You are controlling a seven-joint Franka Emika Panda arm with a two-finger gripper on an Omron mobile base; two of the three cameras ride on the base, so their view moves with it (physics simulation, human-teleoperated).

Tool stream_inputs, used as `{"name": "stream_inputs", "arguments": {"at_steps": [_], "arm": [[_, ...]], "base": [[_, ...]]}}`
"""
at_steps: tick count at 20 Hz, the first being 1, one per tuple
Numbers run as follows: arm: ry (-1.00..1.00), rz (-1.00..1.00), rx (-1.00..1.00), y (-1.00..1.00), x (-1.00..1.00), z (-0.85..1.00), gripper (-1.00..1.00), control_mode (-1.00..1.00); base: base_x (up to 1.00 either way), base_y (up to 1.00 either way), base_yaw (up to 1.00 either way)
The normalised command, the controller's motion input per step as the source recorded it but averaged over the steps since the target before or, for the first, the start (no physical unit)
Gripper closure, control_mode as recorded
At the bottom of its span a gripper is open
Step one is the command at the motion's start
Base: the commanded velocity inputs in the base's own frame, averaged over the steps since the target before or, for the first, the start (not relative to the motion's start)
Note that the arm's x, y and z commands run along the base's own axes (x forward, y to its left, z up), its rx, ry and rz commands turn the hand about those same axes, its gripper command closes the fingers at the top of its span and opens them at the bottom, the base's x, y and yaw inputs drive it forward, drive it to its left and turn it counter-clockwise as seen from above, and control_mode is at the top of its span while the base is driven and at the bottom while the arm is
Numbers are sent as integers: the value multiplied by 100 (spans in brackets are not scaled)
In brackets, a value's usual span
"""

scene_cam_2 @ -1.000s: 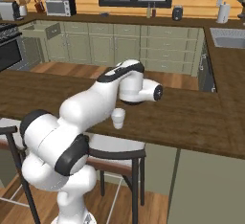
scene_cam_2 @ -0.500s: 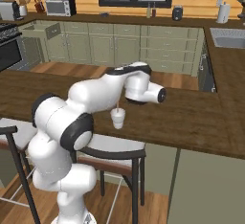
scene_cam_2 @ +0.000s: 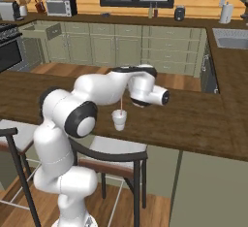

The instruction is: Take a straw from the drawer in front and place it inside the glass cup on the dining counter.

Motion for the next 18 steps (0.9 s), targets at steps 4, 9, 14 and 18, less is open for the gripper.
{"name": "stream_inputs", "arguments": {"at_steps": [4, 9, 14, 18], "arm": [[1, 0, 0, 3, 6, -20, 100, -100], [2, 0, 0, 18, 21, -17, 100, -100], [1, 0, 0, 19, 30, -20, 100, -100], [0, 0, 0, 3, 27, -28, 100, -100]], "base": [[0, 0, 0], [0, 0, 0], [0, 0, 0], [0, 0, 0]]}}
